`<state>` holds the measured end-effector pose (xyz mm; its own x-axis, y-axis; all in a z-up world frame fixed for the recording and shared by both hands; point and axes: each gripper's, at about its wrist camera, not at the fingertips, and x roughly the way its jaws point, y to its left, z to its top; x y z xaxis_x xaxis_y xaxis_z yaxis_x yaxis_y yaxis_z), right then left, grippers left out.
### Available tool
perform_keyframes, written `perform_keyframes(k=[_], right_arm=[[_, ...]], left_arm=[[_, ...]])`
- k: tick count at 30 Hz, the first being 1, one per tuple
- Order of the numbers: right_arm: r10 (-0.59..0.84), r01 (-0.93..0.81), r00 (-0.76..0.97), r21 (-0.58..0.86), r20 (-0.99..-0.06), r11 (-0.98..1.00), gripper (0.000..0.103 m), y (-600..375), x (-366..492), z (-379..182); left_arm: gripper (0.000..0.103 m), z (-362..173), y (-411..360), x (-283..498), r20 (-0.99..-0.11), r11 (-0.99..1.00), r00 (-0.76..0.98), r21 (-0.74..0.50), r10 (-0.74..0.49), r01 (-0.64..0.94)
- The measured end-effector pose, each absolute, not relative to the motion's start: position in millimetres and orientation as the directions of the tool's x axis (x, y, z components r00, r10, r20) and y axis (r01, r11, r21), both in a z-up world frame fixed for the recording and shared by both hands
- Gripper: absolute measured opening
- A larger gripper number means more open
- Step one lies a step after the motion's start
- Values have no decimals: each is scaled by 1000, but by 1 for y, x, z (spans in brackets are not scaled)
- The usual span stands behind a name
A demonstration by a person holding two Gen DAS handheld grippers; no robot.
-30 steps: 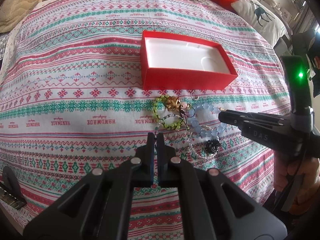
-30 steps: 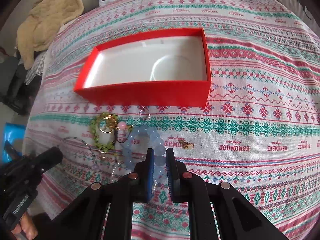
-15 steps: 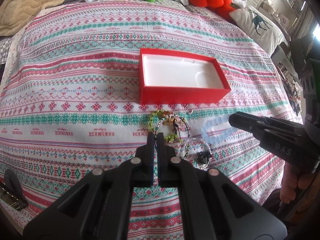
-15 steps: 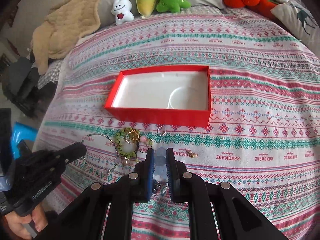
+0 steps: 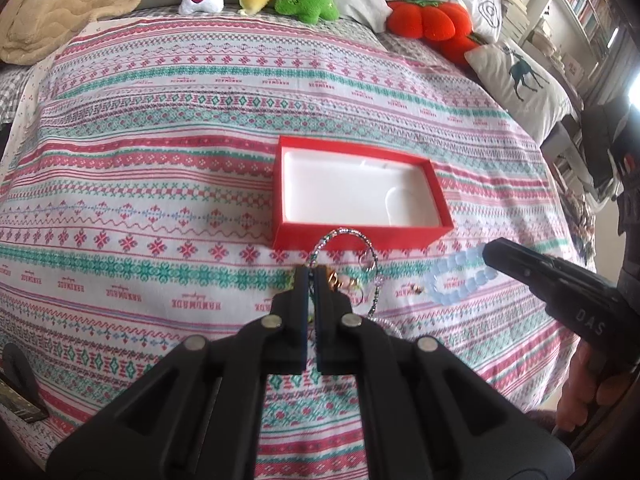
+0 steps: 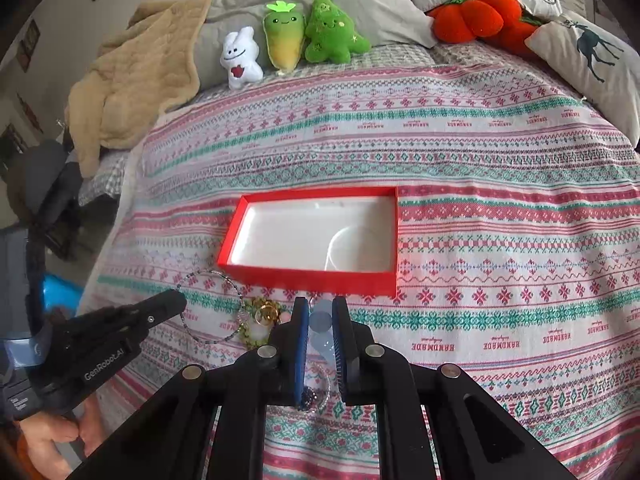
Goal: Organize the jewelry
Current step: 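Carry both bracelets into the red box and open both tools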
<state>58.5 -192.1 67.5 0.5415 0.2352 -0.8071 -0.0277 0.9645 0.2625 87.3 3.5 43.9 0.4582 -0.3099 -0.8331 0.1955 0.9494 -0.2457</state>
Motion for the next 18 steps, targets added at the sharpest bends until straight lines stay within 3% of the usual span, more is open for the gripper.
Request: perform_keyframes(k=[18], right_arm=[[248,-31,646,299,-722,954,12,-191,101,93]], left_arm=[[3,30,-12,144,-801,938,491,-324,-343,127]])
